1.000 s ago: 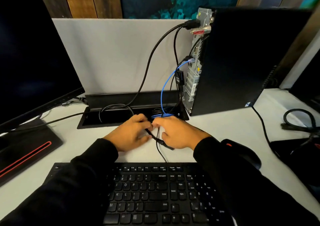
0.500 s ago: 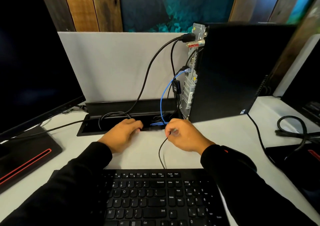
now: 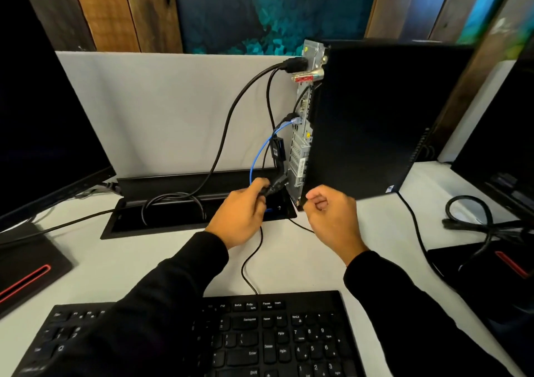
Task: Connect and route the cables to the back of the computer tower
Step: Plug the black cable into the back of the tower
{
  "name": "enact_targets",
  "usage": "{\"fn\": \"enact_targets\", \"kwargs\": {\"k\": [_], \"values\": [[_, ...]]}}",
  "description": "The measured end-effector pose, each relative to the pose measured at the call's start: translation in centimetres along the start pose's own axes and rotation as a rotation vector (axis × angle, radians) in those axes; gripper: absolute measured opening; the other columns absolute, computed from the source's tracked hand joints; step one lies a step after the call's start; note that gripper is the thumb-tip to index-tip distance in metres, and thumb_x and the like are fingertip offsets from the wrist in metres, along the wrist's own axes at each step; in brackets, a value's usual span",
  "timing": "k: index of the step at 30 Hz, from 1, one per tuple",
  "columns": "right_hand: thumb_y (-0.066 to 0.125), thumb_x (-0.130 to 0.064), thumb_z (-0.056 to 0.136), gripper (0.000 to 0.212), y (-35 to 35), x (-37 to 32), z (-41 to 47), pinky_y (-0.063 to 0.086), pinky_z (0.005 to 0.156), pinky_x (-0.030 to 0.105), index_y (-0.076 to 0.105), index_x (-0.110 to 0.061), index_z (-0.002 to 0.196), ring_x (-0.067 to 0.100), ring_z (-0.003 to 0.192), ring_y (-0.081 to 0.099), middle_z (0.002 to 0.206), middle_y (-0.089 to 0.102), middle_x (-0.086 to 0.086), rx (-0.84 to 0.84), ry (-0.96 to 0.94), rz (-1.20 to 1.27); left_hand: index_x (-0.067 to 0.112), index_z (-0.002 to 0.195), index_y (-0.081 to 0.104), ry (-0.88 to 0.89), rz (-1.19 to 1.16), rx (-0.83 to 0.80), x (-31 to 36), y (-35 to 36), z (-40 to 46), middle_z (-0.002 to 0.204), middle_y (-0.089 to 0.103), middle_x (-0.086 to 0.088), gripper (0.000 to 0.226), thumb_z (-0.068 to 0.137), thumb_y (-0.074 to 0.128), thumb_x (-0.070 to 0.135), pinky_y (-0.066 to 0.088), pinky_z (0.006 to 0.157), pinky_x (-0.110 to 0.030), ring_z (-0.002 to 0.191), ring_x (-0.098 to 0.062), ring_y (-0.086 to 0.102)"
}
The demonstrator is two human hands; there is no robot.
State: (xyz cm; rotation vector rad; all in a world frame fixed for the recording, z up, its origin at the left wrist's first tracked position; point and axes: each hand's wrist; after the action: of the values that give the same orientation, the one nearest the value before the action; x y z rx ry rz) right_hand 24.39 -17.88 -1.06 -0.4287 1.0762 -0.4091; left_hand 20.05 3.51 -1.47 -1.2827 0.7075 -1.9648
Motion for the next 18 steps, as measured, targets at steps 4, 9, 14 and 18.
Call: {"fn": "enact_targets", "kwargs": {"k": [4, 9, 14, 18], "values": [[0.069, -0.003, 0.085, 0.013, 0.6, 1.2, 0.2, 0.056, 0.065, 0.023, 0.073, -0.014, 0.092, 0.009, 0.07, 0.065, 0.078, 0.069, -0.003, 0.028, 0.016, 0.015, 0.034, 0.124, 0.05, -0.061, 0.146, 0.011, -0.3, 1.1, 0.1, 0.077, 0.065, 0.006, 0.026, 0.105, 0.04, 0.05, 0.047, 0.06, -0.032, 0.069, -0.013, 0.061], [0.065, -0.002, 0.088, 0.018, 2.1, 1.6, 0.8, 0.054, 0.064, 0.024, 0.067, -0.019, 0.084, 0.013, 0.071, 0.064, 0.08, 0.066, 0.003, 0.056, -0.02, -0.011, 0.019, 0.108, 0.057, -0.136, 0.272, -0.027, 1.0, 2.6, 2.3, 0.091, 0.056, -0.001, 0.023, 0.107, 0.044, 0.038, 0.054, 0.07, -0.044, 0.084, -0.031, 0.062], [0.068, -0.002, 0.088, 0.022, 2.0, 1.4, 0.1, 0.057, 0.075, 0.03, 0.067, -0.017, 0.104, 0.003, 0.086, 0.061, 0.104, 0.061, 0.001, 0.159, -0.094, 0.026, 0.017, 0.11, 0.048, -0.071, 0.245, 0.063, 1.9, 4.1, 3.2, 0.09, 0.06, -0.003, 0.018, 0.107, 0.045, 0.035, 0.055, 0.067, -0.046, 0.08, -0.031, 0.062], [0.068, -0.008, 0.089, 0.05, 0.3, -0.7, 1.8, 0.047, 0.103, 0.034, 0.058, -0.008, 0.138, 0.022, 0.123, 0.052, 0.137, 0.047, 0.013, 0.343, -0.305, -0.025, 0.026, 0.122, 0.042, -0.013, 0.13, 0.095, 1.6, 4.2, 2.4, 0.088, 0.062, 0.0, 0.025, 0.102, 0.055, 0.034, 0.054, 0.064, -0.042, 0.077, -0.025, 0.06]]}}
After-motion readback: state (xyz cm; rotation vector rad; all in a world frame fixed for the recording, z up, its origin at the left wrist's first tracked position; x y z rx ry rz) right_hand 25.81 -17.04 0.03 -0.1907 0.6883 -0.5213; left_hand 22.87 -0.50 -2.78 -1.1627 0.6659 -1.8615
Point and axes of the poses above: each hand's wrist, its own z-axis towards the middle knuckle, its own y-axis out of the palm, x = y × z
